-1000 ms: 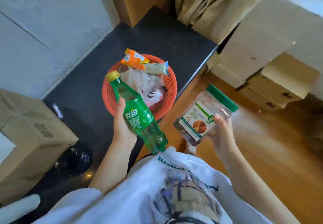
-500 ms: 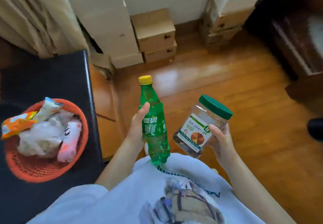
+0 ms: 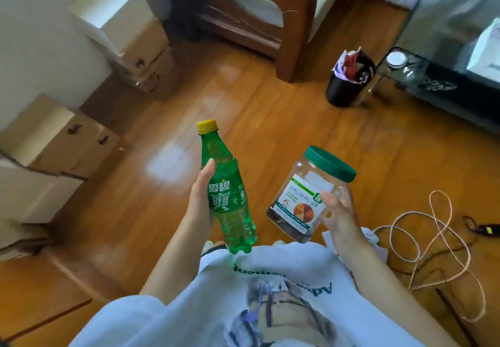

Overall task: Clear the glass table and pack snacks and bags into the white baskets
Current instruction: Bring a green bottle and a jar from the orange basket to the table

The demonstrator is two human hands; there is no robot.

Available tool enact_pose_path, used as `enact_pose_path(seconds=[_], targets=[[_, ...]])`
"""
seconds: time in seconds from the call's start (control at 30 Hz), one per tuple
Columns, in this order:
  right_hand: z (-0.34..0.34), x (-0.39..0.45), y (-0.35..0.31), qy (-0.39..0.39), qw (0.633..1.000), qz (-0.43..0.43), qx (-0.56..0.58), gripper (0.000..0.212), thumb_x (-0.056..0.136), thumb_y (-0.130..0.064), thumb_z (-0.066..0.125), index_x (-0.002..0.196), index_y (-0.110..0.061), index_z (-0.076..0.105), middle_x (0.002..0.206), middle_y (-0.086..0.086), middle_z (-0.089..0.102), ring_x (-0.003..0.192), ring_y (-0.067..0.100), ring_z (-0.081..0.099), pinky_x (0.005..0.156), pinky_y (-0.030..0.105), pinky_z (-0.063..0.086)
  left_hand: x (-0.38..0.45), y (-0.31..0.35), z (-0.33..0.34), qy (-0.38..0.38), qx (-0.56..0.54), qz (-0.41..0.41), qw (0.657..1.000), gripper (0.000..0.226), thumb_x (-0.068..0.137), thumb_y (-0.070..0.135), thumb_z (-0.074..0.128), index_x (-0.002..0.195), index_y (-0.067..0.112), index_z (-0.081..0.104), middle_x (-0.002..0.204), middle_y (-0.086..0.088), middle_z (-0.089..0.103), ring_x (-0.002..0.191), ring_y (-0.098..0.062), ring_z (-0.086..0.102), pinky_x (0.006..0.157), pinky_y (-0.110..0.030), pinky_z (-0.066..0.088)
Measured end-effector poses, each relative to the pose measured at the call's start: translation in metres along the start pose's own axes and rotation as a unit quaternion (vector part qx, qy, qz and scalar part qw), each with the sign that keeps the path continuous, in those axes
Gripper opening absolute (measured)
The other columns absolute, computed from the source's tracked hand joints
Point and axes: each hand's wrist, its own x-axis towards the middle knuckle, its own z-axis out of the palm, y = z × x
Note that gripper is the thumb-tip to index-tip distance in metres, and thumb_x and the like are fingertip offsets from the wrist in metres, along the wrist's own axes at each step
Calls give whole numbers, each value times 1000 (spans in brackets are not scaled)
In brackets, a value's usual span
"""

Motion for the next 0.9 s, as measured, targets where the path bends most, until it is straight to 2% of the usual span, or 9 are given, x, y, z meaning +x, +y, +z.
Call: enact_pose_path(seconds=[0.1,0.17,0.23,0.33,0.4,0.6,0.77,0.83,0.9], targets=[[-37,12,-19,18,999,-19,35,46,73,-16,56,116,-31,47,121,3,60,104,14,65,75,31,58,17,5,53,-38,39,-8,998,52,54,63,60,89,25,67,76,2,75,67,-15,71,57,-29,56],[-58,22,-26,38,998,-22,51,51,71,-9,64,114,-31,49,121,2,61,104,13,65,76,30,58,32,8,81,-53,62,-11,997,55,55,63,60,92,22,66,77,0,74,66,-16,70,58,-30,56],[-74,33,-32,65,995,-18,70,46,73,-18,60,115,-34,47,122,1,60,105,12,64,77,31,57,49,11,106,-72,76,-14,994,55,57,62,60,93,21,65,77,-1,73,67,-18,69,63,-33,55],[-99,56,-41,103,990,-15,95,46,76,-20,53,119,-35,44,126,2,58,112,18,60,87,40,52,83,15,146,-105,85,-33,990,47,62,59,60,89,23,69,76,-2,72,66,-18,68,66,-36,55],[-115,75,-52,127,986,-19,107,47,77,-19,53,120,-34,42,128,3,57,115,21,59,90,45,49,108,20,176,-134,96,-37,986,33,71,55,56,78,28,73,72,0,72,63,-17,68,60,-33,56],[-155,150,-107,195,974,-36,109,45,73,-23,56,115,-33,45,119,-3,60,100,11,66,72,27,56,193,57,275,-199,141,-43,969,35,66,57,59,80,28,73,75,0,72,66,-15,68,60,-31,56],[-179,205,-164,219,968,-57,106,58,73,-22,65,125,-32,42,128,1,58,113,17,60,80,30,53,254,100,360,-273,176,-41,945,35,66,59,58,80,30,74,73,2,72,64,-13,69,56,-28,55],[-190,221,-178,237,963,-64,113,61,74,-23,61,130,-28,39,130,3,57,115,20,59,81,31,52,273,110,391,-293,187,-40,937,34,66,59,58,80,32,74,74,3,72,65,-12,69,56,-28,56],[-202,233,-187,256,955,-76,129,60,73,-18,68,127,-27,43,126,4,60,113,20,61,79,30,54,289,115,420,-306,191,-46,932,33,65,58,59,78,32,74,73,4,73,64,-12,69,56,-27,55]])
